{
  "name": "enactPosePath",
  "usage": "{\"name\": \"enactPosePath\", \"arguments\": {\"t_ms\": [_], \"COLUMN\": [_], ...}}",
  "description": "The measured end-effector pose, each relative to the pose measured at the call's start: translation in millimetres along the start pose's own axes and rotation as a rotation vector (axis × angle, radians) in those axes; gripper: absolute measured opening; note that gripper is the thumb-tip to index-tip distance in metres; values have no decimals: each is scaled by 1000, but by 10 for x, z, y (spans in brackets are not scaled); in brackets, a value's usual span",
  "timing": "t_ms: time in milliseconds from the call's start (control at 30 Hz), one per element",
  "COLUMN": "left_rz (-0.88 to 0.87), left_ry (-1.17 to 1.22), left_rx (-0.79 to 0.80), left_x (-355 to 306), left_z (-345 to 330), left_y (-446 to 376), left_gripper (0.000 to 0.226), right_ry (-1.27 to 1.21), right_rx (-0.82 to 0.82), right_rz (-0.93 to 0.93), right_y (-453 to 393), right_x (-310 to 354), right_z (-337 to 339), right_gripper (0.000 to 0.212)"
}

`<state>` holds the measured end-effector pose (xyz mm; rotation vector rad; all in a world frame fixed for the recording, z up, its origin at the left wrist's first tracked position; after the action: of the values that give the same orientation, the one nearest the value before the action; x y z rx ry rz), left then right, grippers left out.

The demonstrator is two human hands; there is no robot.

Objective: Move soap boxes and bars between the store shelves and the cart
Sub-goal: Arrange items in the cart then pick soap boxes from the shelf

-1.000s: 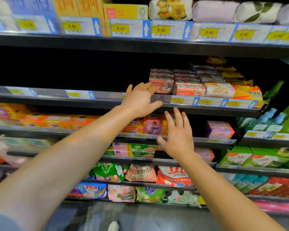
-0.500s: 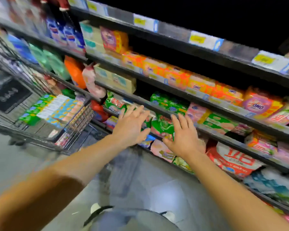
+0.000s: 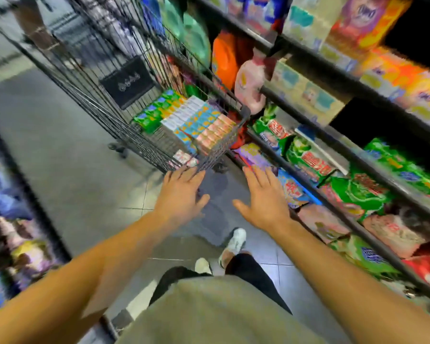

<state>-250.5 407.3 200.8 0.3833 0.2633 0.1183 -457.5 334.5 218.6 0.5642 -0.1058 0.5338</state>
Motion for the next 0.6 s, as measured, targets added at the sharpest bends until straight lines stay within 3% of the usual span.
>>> {"name": "enactPosePath", "arguments": {"t_ms": [300,600], "left_rz": [49,49], "left_ry": [19,-45], "left_rx": [46,233], "left_x": [1037,1707], "left_z": [342,649], "left_y": [-840,-1767], "left_gripper": [65,59], "right_ry": [-136,-435], "right_rx": [119,258], "right_rz": [129,29], "right_y": [-1356,-2316], "right_x": [582,843], "right_z": [151,259], "right_gripper": [87,83]}}
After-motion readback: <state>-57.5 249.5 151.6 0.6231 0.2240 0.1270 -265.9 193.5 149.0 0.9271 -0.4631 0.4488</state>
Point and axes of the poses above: each hand's wrist, its own y-axis away from the middle knuckle, its own z-axis out of the back of the hand, x = y × z, the point moved 1 cm from there along -y, towards the middle knuckle, and after that the axes turned 14 degrees about x, right-handed, at the moved point
